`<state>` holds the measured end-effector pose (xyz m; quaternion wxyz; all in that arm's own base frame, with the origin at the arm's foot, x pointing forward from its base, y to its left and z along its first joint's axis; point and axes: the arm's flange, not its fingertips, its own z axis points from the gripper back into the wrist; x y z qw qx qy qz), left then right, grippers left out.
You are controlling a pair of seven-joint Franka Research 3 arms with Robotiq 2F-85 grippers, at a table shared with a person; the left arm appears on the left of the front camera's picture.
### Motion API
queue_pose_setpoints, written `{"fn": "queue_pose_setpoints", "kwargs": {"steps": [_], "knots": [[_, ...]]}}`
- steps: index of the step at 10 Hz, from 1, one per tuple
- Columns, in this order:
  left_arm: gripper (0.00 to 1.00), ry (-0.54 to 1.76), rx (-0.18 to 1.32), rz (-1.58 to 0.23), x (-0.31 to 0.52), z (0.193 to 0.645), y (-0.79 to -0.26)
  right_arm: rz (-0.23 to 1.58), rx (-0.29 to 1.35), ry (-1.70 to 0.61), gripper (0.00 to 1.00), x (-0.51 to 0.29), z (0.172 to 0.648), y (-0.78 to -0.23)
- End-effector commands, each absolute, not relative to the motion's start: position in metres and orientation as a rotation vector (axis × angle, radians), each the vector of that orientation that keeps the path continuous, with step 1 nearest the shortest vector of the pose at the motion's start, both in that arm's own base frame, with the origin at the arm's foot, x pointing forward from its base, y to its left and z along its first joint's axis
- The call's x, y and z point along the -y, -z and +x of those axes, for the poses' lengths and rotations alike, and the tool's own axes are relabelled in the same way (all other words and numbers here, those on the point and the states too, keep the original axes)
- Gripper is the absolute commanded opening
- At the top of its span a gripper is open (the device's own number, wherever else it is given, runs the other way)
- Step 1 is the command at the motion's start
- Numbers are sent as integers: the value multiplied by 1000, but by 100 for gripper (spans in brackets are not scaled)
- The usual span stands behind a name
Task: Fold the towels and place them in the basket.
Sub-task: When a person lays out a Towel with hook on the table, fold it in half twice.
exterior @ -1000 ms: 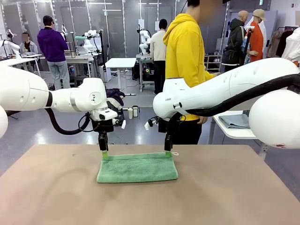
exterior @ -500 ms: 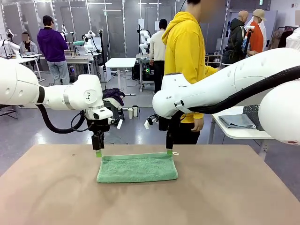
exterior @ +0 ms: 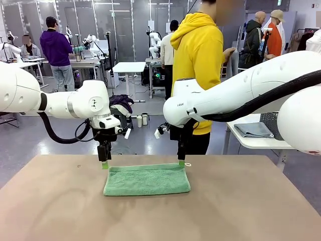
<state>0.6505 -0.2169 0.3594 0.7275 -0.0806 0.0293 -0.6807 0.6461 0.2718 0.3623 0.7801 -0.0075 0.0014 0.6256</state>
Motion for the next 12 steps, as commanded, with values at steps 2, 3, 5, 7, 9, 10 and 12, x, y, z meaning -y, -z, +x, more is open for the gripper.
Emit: {"fn": "queue_pose_setpoints", "kwargs": {"steps": [2,3,5,7,9,10,12], "knots": [[100,1485,3,-163,214,642,-375,-43,21,-1288,100,-270,637,-373],[100,1395,62,-156,213,627,-385,-40,41,-1176,100,-268,624,-375],[100,1183,76,-148,201,598,-385,-12,87,-960,100,-269,601,-371],[100,972,197,-129,182,552,-389,-45,165,-688,100,-274,583,-364],[100,866,272,-99,157,495,-392,-7,224,-504,100,-274,574,-360],[100,808,281,-80,147,472,-396,5,244,-425,100,-270,577,-359],[100,770,310,-90,134,437,-405,30,255,-328,100,-264,586,-354]]}}
